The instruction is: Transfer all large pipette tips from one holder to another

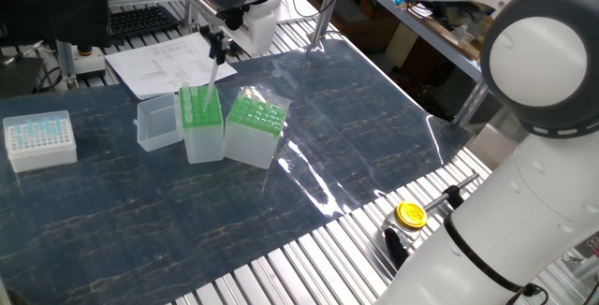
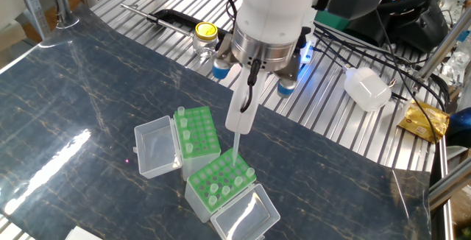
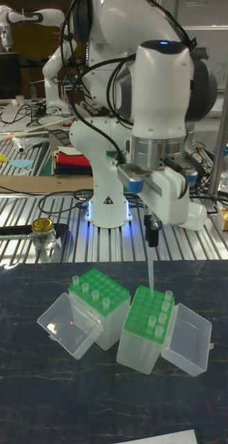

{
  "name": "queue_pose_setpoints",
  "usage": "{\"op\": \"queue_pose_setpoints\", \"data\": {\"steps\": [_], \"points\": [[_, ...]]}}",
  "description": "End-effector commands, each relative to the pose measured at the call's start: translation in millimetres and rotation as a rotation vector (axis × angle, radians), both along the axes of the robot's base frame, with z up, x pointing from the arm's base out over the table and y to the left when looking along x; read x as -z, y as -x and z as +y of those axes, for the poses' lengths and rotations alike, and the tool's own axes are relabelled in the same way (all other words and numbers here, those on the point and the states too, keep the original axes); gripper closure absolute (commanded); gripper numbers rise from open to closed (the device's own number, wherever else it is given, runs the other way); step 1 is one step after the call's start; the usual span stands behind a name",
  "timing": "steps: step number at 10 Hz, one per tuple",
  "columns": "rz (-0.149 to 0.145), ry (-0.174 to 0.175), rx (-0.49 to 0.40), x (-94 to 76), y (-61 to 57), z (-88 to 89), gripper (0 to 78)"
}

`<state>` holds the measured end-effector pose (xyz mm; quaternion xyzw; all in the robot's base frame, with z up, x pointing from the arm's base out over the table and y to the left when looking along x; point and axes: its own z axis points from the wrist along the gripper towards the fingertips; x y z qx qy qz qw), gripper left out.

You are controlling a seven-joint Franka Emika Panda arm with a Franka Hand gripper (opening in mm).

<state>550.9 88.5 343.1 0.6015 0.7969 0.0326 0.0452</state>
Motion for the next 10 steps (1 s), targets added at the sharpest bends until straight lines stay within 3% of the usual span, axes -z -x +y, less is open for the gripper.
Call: {"op": "queue_pose_setpoints", "data": {"steps": [1, 8, 10], "points": [[-0.001, 0.008, 0.001, 0.7, 2.7, 1.7, 76.4], [-0.019, 0.014, -0.007, 2.1, 0.1, -0.1, 76.4], [-0.028, 0.033, -0.022, 10.0, 2.7, -0.5, 76.4]]}}
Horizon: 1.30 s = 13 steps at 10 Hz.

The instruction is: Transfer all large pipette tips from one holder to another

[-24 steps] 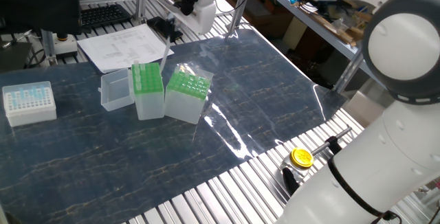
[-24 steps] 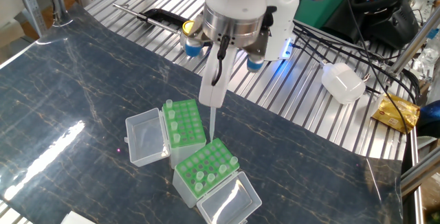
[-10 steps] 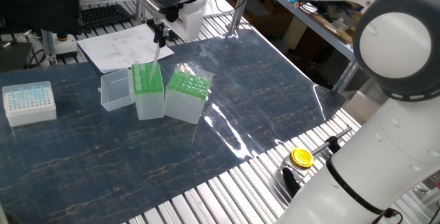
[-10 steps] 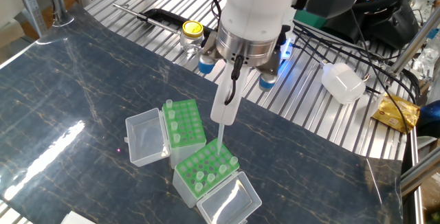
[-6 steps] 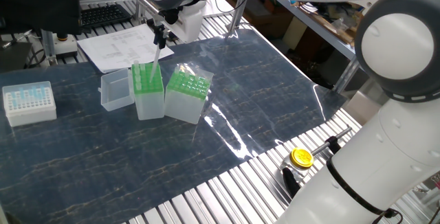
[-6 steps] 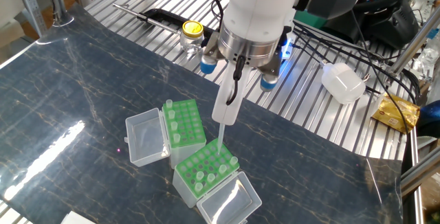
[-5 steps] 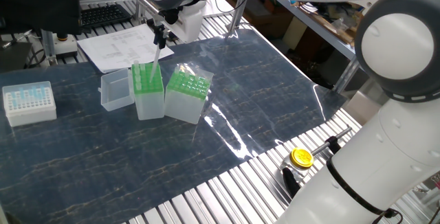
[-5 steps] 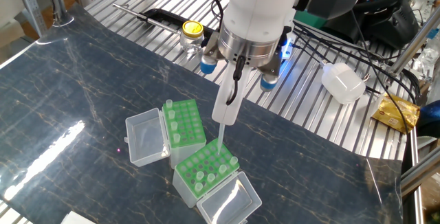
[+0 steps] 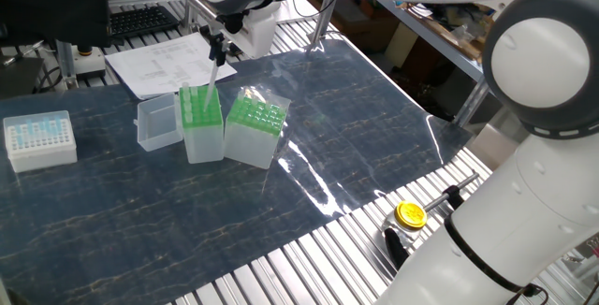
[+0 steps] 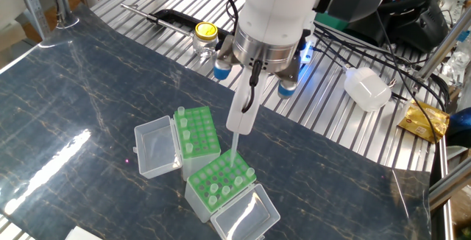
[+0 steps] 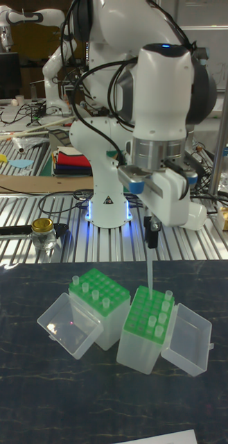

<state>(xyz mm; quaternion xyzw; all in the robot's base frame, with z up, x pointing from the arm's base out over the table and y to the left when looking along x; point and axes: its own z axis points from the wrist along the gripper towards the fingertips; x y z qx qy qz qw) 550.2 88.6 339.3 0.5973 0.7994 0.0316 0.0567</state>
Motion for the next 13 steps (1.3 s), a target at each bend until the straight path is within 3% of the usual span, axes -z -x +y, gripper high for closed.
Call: {"op": "queue_pose_setpoints", "data": {"steps": [1, 4, 7, 13], "points": [[-0.012, 0.017, -0.012, 8.7, 3.3, -0.5, 76.4], [-0.013, 0.016, -0.01, 10.6, 4.6, -0.2, 76.4], [-0.029, 0.035, -0.033, 25.0, 9.6, -2.2, 76.4], [-0.012, 0.021, -0.02, 17.3, 12.0, -5.7, 76.4]]}}
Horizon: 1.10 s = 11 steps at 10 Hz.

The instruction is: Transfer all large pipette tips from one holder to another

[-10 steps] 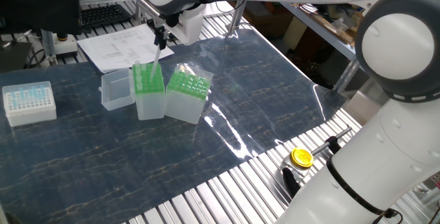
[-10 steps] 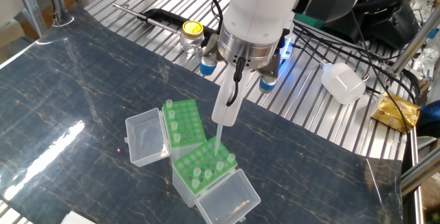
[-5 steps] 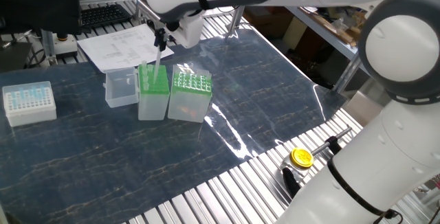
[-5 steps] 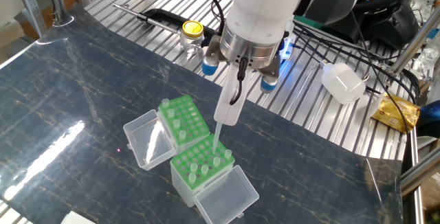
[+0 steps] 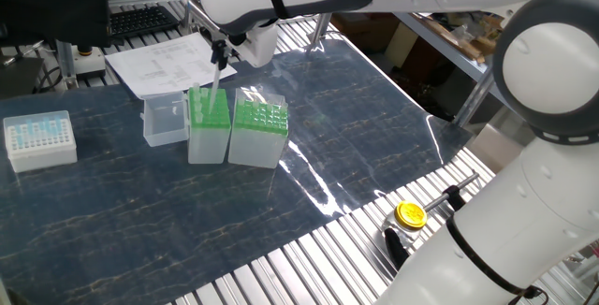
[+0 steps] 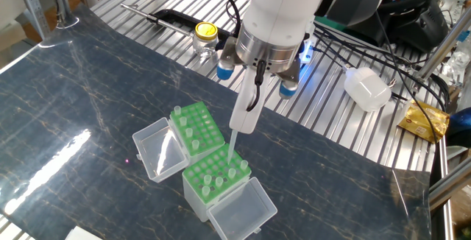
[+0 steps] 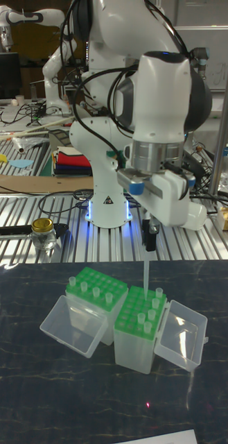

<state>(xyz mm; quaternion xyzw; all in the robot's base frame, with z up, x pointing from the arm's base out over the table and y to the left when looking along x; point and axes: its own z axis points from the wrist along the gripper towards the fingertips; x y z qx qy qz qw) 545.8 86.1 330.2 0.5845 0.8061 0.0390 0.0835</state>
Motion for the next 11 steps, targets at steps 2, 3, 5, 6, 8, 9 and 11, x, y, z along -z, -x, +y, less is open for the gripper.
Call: {"op": "queue_pose_setpoints", "data": {"steps": [2, 3, 5, 6, 8, 9, 11], "points": [[0.045, -0.003, 0.012, 1.8, 5.6, -4.4, 76.4], [0.048, -0.005, 0.007, -1.3, 4.7, -6.2, 76.4], [0.052, -0.008, -0.002, -5.4, 4.8, -9.7, 76.4], [0.054, -0.012, -0.002, -7.2, 5.2, -10.1, 76.4], [0.055, -0.014, -0.001, -8.8, 6.0, -9.5, 76.4], [0.055, -0.009, -0.01, -9.2, 6.5, -10.0, 76.4], [0.055, -0.001, -0.024, -10.0, 7.4, -10.9, 76.4]]}}
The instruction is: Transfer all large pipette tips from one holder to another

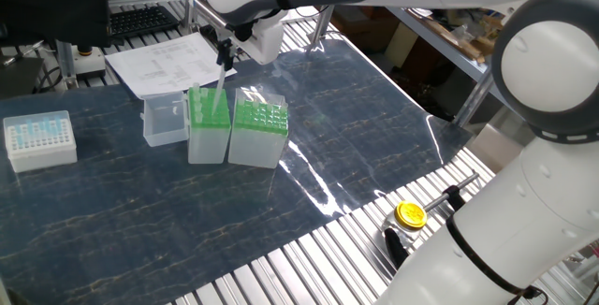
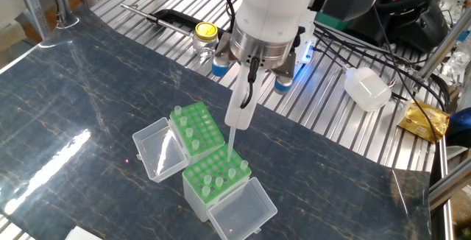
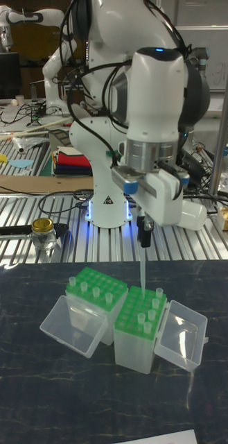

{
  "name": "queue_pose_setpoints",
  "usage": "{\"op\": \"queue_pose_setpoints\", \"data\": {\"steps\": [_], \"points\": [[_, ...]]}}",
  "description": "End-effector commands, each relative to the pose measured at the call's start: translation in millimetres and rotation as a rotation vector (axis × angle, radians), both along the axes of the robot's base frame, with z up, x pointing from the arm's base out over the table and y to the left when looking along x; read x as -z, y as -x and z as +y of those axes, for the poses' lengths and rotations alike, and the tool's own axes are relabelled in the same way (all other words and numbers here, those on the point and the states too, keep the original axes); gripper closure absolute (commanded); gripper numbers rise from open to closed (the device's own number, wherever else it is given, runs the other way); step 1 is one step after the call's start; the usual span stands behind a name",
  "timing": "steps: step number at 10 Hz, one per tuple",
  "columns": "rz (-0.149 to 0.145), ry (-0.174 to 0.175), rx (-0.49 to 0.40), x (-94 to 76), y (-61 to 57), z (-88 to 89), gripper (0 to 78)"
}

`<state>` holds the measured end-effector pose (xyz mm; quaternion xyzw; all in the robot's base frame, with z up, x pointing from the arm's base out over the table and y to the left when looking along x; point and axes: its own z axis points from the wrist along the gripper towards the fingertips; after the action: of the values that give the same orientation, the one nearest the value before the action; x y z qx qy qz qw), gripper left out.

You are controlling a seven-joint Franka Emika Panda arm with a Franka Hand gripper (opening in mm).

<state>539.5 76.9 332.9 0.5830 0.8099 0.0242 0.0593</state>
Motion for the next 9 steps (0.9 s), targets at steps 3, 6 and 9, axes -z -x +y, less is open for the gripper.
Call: {"op": "queue_pose_setpoints", "data": {"steps": [3, 6, 9], "points": [[-0.002, 0.006, -0.024, -6.4, 1.9, -1.9, 76.4], [-0.007, 0.012, -0.032, 0.8, 4.8, -2.1, 76.4], [-0.012, 0.011, -0.035, 6.8, 6.1, -3.5, 76.4]]}}
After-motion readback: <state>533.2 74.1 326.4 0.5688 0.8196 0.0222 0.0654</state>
